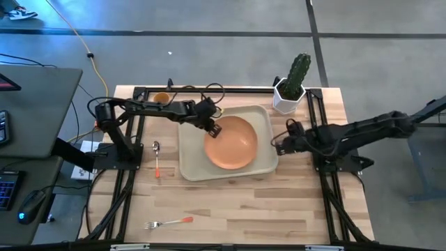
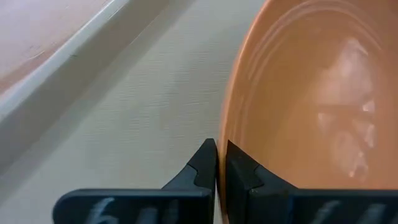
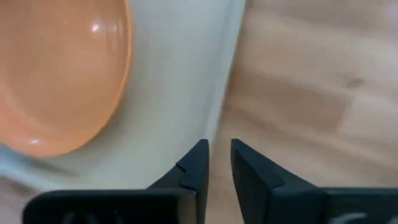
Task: Pick and place plate/cup/fork/spoon on tray
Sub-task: Put the orange plate on the gray tray
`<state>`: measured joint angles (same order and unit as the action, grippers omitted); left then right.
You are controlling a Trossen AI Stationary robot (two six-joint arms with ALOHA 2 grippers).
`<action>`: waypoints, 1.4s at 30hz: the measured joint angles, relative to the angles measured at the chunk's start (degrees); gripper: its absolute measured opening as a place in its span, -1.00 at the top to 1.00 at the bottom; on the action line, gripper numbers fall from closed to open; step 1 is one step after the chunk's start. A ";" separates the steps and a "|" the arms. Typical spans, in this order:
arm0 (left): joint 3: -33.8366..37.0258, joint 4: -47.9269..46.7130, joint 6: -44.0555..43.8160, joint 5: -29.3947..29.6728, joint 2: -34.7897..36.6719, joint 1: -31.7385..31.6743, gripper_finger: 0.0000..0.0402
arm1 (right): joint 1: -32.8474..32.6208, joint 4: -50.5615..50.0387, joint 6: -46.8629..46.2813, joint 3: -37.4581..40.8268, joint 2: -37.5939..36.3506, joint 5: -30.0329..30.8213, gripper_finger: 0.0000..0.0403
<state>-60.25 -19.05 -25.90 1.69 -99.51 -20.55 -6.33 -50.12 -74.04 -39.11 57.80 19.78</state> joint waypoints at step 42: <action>5.24 10.94 13.84 0.62 -1.55 0.08 0.77 | -14.69 27.17 -25.16 10.67 14.69 -6.51 1.00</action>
<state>-55.00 -8.11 -12.07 2.31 -101.06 -20.47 -21.02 -22.95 -99.20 -28.44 72.49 13.28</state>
